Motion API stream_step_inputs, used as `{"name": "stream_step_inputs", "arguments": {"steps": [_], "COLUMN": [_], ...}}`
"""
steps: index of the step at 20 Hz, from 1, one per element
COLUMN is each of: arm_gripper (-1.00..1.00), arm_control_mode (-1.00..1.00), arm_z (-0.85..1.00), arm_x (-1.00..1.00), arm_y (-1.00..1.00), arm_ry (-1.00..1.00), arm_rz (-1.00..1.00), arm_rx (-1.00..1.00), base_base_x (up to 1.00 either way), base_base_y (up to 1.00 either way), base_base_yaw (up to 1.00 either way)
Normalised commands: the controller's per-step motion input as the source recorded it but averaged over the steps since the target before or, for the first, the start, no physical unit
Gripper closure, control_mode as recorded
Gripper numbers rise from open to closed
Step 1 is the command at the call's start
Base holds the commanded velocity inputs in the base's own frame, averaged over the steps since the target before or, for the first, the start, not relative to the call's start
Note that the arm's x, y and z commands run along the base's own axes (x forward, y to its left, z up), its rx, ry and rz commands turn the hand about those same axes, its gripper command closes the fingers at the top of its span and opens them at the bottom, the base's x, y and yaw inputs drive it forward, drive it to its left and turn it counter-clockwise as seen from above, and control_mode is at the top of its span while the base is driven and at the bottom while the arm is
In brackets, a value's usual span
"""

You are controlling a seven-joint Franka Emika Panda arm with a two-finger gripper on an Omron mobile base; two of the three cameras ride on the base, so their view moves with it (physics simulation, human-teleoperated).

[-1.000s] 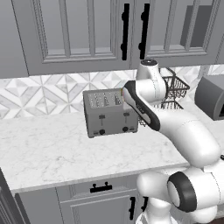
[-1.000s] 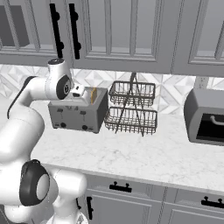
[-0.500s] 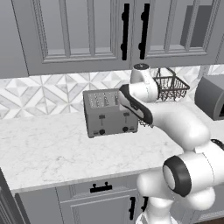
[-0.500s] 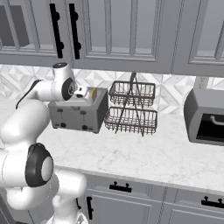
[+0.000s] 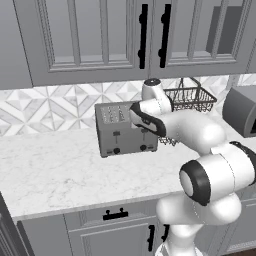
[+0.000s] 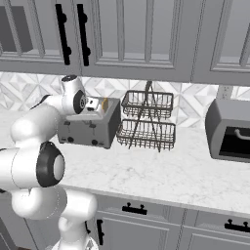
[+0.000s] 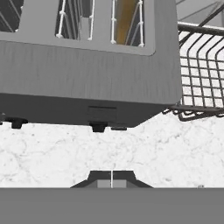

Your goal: Start the toaster. Once the lever pops up, take the bread to the plate on the dining counter.

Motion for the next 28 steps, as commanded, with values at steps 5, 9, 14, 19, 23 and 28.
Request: {"name": "stream_step_inputs", "arguments": {"steps": [5, 9, 14, 19, 23, 28], "arm_gripper": [1.0, 1.0, 1.0, 1.0, 1.0, 1.0], "arm_control_mode": [-1.0, -1.0, -1.0, -1.0, -1.0, -1.0], "arm_z": [-0.33, -0.26, -0.21, -0.24, -0.44, -0.73], "arm_x": [0.35, 0.34, 0.33, 0.3, 0.22, 0.15], "arm_y": [0.04, 0.01, 0.0, 0.0, 0.0, 0.0], "arm_ry": [-0.03, -0.05, -0.05, -0.04, 0.0, 0.0], "arm_rz": [0.0, 0.0, 0.0, 0.0, 0.0, 0.0], "arm_rx": [-0.02, -0.01, 0.0, 0.0, 0.0, -0.01], "base_base_x": [0.0, 0.0, 0.0, 0.0, 0.0, 0.0], "base_base_y": [0.0, 0.0, 0.0, 0.0, 0.0, 0.0], "base_base_yaw": [0.0, 0.0, 0.0, 0.0, 0.0, 0.0]}}
